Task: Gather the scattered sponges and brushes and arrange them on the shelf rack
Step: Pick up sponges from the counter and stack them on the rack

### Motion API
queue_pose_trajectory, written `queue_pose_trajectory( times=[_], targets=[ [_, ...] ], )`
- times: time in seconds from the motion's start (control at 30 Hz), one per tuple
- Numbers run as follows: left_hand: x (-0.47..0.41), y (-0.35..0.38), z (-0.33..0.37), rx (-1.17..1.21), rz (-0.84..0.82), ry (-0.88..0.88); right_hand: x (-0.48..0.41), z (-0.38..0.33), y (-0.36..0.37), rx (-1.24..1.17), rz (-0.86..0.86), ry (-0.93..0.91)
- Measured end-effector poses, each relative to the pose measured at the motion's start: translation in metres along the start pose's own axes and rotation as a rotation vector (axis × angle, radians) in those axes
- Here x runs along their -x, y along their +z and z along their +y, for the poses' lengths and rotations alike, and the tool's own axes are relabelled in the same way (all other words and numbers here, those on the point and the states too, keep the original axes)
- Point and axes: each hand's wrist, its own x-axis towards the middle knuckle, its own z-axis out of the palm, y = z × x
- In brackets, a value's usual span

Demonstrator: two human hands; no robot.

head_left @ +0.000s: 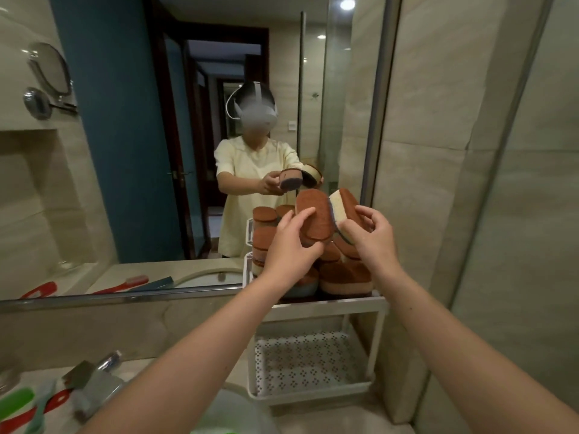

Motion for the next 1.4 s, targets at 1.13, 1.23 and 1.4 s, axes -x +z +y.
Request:
queue_pose_trajectory(
  times=[1.13,1.23,1.4],
  targets=[
    [-0.043,0.062,-0.037,-0.852,-0.004,0.099,-0.066,0.088,-0.002,0.551,-0.078,0.075],
    [-0.042,0.060,-0.036,-0.856,-0.027,0.104,-0.064,0.089,-0.002,0.555,-0.071,0.063],
    [-0.040,0.056,-0.032,-0.836,-0.083,0.086,-0.061,0.088,-0.008,0.555,-0.164,0.083]
  ],
)
